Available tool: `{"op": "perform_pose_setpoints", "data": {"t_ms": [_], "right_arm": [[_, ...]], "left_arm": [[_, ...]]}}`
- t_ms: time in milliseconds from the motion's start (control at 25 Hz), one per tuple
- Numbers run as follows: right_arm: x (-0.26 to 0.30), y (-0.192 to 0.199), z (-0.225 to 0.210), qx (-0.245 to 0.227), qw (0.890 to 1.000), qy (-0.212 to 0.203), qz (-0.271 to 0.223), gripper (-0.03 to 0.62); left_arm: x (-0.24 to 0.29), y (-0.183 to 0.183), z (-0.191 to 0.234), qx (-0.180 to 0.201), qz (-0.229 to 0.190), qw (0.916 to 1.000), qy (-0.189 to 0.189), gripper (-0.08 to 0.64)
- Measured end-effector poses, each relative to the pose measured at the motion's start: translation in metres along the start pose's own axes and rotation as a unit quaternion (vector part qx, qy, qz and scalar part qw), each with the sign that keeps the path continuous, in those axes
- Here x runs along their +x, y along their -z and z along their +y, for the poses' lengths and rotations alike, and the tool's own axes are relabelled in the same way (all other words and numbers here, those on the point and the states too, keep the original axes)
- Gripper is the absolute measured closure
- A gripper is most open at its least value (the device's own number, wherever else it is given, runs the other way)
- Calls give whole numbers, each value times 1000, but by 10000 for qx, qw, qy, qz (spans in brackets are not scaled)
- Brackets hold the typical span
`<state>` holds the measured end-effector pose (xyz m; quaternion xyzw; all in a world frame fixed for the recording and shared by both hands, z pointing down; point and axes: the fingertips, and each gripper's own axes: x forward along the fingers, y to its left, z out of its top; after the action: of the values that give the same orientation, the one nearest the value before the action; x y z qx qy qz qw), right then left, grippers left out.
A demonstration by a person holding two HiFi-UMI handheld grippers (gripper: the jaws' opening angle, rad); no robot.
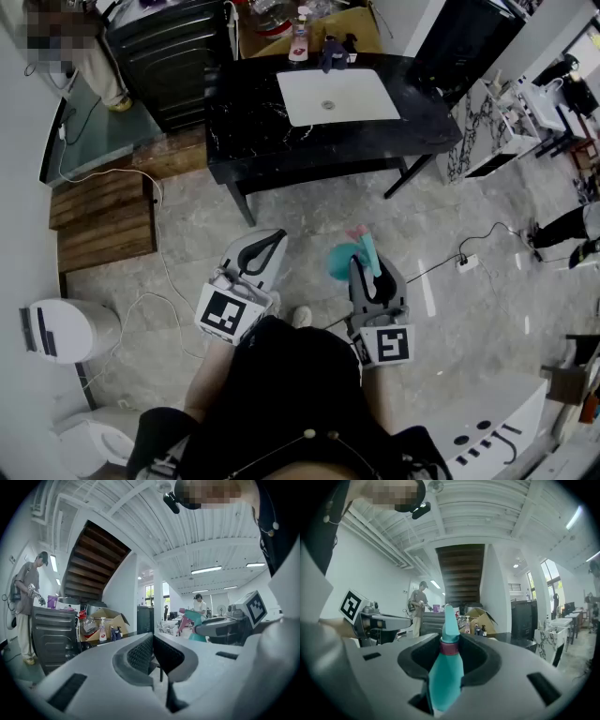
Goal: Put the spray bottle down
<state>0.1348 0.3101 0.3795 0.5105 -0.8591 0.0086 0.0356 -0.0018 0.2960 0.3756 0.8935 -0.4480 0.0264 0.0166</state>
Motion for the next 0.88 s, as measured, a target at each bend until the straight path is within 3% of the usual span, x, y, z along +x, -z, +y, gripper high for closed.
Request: {"op": "perform_pose_setpoints", "data": {"t_ms": [320,880], "right_arm": [[-1,8,1,-43,9997,6,224,457],[2,-5,7,76,9999,-32,-98,459]], "left_arm": [[-3,1,-1,-88,-24,9999,126,553],[-3,4,1,-98,-7,9995,296,553]]}}
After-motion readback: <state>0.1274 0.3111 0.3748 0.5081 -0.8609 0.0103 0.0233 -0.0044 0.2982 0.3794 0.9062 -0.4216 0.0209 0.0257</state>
